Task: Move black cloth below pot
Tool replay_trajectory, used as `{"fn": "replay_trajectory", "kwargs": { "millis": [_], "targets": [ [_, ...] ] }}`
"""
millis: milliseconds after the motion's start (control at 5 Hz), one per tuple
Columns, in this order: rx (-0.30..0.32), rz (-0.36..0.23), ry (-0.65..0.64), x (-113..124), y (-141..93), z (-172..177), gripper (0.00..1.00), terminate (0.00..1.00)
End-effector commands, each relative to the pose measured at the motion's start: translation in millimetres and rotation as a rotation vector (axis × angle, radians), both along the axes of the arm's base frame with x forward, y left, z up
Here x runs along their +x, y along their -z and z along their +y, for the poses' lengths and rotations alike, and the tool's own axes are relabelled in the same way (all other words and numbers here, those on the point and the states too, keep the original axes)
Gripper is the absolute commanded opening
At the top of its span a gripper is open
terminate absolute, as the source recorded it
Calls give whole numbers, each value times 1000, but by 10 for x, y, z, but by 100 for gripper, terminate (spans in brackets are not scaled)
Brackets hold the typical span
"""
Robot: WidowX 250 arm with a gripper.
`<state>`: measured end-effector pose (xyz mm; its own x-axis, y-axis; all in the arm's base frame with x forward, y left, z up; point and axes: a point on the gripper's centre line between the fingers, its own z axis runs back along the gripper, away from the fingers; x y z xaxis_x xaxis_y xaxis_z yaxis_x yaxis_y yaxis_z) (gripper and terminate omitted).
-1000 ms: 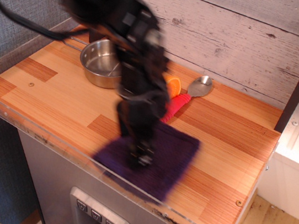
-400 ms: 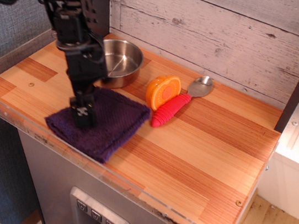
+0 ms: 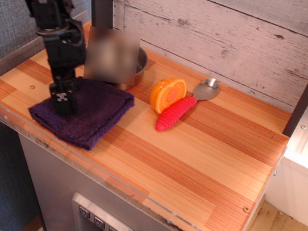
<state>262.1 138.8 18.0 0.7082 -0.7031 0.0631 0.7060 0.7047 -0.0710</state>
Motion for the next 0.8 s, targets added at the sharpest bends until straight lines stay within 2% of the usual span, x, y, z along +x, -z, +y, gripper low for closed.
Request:
{"fn": "replay_trajectory", "kwargs": {
  "millis": [0,200,400,600],
  "targets": [
    [-22,-130,128,36,-460,-25,100,0],
    [-32,-205,198,97,-781,-115,100,0],
    [23,-120,-25,82,-1005,-123,100,0],
    [93,-69,-270,-72,-1092,-135,100,0]
  ]
}}
